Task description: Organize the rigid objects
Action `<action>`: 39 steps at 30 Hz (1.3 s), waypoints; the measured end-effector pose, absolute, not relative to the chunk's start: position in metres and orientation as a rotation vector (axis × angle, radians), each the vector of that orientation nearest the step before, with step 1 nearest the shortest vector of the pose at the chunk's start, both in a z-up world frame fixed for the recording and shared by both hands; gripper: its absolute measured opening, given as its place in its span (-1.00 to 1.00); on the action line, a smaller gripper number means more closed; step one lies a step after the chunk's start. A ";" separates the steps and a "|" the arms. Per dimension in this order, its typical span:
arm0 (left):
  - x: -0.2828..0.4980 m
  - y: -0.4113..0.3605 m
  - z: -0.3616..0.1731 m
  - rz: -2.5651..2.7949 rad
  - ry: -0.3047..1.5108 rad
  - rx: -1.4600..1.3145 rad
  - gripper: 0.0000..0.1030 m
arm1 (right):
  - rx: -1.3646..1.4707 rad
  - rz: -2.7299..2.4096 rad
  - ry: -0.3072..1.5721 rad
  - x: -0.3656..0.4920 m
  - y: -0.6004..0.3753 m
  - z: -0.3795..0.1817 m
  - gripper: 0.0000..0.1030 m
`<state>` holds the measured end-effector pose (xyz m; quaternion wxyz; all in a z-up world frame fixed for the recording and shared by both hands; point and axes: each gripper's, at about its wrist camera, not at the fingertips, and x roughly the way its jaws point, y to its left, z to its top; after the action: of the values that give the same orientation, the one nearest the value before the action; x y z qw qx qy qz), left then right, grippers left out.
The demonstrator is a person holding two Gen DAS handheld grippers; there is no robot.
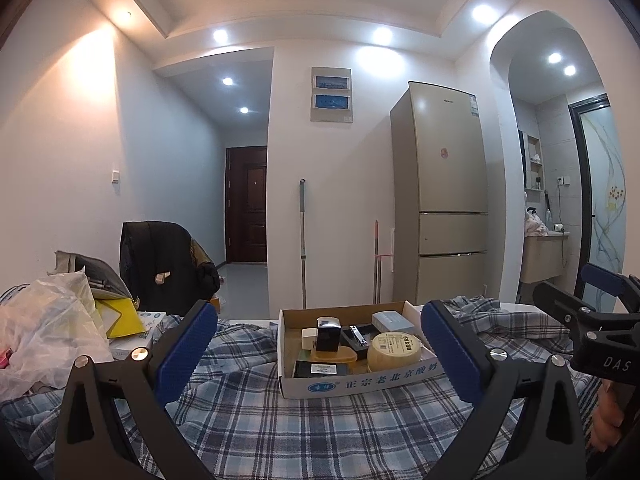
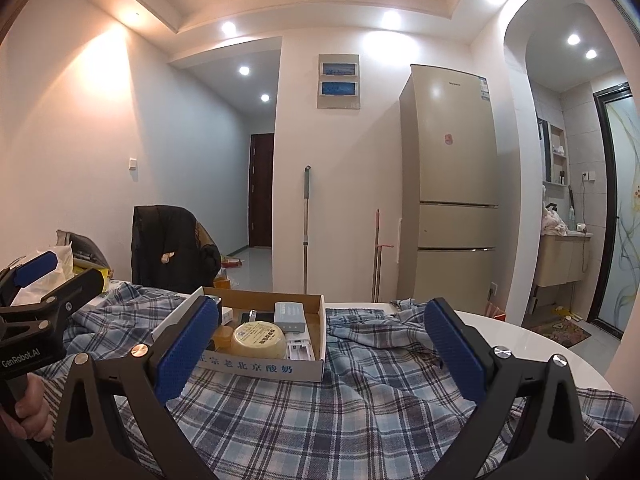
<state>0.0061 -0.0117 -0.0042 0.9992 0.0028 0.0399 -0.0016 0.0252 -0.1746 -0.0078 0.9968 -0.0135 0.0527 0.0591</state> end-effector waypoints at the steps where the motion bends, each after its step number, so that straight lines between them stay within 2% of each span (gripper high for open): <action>1: 0.007 -0.011 -0.004 0.001 0.081 0.007 1.00 | -0.026 0.118 0.104 0.025 -0.175 -0.008 1.00; 39: 0.006 -0.002 -0.006 0.010 0.059 -0.019 1.00 | -0.001 0.080 0.086 0.023 -0.183 -0.006 1.00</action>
<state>0.0064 -0.0025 -0.0057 0.9995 -0.0093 0.0294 0.0051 0.0232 -0.1828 -0.0057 0.9983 -0.0005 0.0429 0.0397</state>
